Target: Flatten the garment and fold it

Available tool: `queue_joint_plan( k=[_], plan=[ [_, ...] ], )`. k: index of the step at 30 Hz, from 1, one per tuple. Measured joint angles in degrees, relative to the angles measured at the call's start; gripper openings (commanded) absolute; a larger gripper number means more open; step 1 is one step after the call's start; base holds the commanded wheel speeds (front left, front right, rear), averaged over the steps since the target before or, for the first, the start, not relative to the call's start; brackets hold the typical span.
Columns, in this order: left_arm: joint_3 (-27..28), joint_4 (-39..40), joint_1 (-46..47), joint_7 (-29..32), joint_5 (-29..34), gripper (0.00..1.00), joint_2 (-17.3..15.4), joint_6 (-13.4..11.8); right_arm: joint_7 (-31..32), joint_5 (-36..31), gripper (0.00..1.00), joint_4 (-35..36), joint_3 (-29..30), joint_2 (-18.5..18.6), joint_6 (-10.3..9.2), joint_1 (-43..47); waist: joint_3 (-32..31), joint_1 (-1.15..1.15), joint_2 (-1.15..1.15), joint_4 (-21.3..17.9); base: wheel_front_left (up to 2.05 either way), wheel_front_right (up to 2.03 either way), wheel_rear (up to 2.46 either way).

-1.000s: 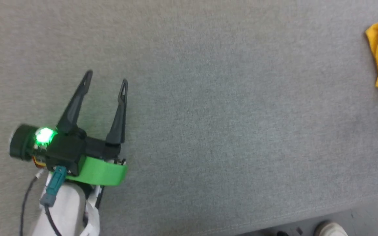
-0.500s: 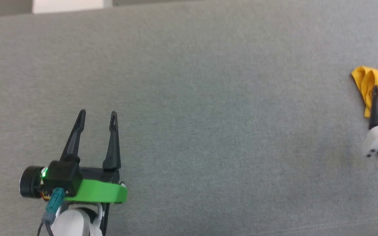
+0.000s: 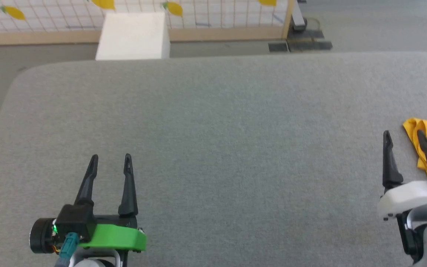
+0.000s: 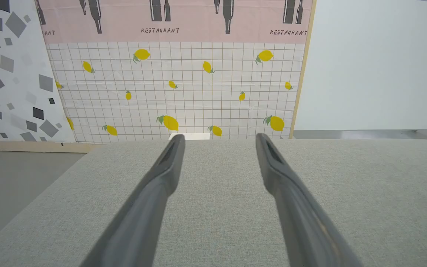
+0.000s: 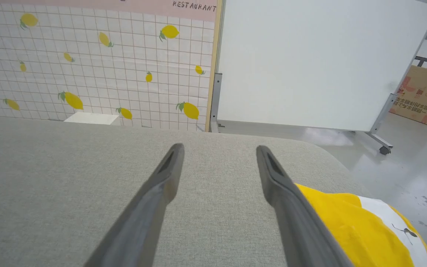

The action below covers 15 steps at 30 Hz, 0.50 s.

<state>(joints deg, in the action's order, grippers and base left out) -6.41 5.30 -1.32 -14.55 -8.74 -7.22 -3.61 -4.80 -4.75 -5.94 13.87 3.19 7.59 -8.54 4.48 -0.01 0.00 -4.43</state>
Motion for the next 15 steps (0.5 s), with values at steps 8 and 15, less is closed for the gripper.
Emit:
queue_joint_plan(
  k=[8,15],
  plan=[
    [-1.21,-3.53,-1.74,-0.19,-0.31,1.00,0.48,2.40,-2.69,5.15,1.00,0.20,-2.10,-0.18,0.00,5.38,-4.54,0.00,0.00,1.81,0.00,0.00,0.00],
    [-1.24,-5.48,-2.77,-0.22,-0.33,1.00,1.82,3.80,-6.73,7.51,1.00,-4.10,-2.00,-0.20,0.00,8.60,-6.84,0.00,0.00,2.39,0.00,0.00,0.00]
  ],
)
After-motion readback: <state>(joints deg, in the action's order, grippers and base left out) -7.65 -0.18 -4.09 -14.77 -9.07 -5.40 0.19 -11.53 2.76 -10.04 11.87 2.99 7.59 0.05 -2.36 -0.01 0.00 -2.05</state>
